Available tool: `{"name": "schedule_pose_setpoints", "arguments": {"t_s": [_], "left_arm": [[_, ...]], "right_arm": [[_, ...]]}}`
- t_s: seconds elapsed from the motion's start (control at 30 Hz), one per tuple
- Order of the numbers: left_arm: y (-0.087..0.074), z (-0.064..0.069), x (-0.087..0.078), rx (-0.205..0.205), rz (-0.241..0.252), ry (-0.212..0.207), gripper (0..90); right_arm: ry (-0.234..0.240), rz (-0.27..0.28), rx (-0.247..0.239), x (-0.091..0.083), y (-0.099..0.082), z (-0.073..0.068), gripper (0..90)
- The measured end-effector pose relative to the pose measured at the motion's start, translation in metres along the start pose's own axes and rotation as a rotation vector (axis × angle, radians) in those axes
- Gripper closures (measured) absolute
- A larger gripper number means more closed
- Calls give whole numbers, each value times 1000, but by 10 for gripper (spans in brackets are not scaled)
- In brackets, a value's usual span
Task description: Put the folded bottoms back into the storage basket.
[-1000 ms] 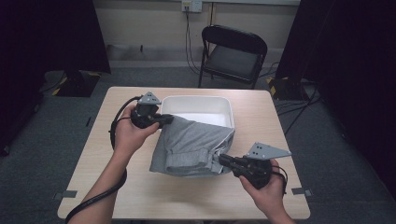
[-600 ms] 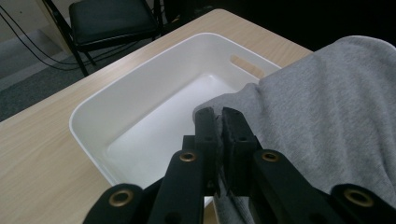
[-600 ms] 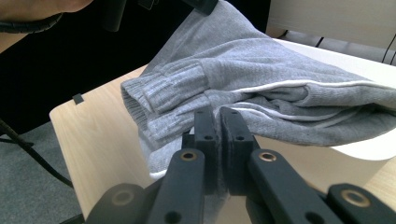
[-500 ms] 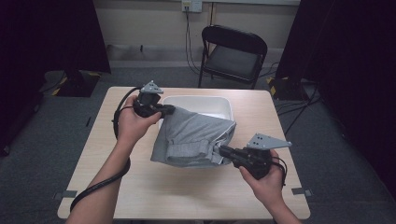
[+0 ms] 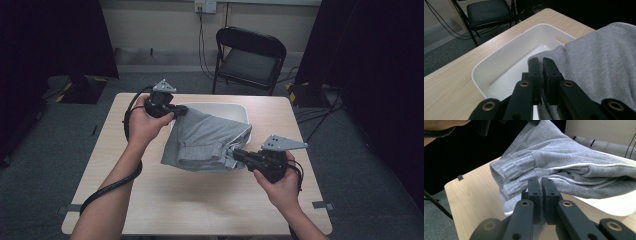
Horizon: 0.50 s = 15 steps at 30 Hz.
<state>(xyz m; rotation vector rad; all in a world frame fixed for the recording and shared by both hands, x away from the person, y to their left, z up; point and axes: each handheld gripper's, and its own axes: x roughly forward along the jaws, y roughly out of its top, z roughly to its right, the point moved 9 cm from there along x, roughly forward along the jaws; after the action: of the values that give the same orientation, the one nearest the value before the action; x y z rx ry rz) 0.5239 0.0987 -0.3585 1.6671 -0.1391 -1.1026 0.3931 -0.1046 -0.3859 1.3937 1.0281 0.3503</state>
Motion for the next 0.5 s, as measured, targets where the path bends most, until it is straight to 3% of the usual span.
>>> {"name": "schedule_pose_setpoints", "arguments": {"t_s": [0.5], "left_arm": [[13,-17,7,-21,15,11,859]], "right_arm": [[-24,9,9,10,12,17,870]]}}
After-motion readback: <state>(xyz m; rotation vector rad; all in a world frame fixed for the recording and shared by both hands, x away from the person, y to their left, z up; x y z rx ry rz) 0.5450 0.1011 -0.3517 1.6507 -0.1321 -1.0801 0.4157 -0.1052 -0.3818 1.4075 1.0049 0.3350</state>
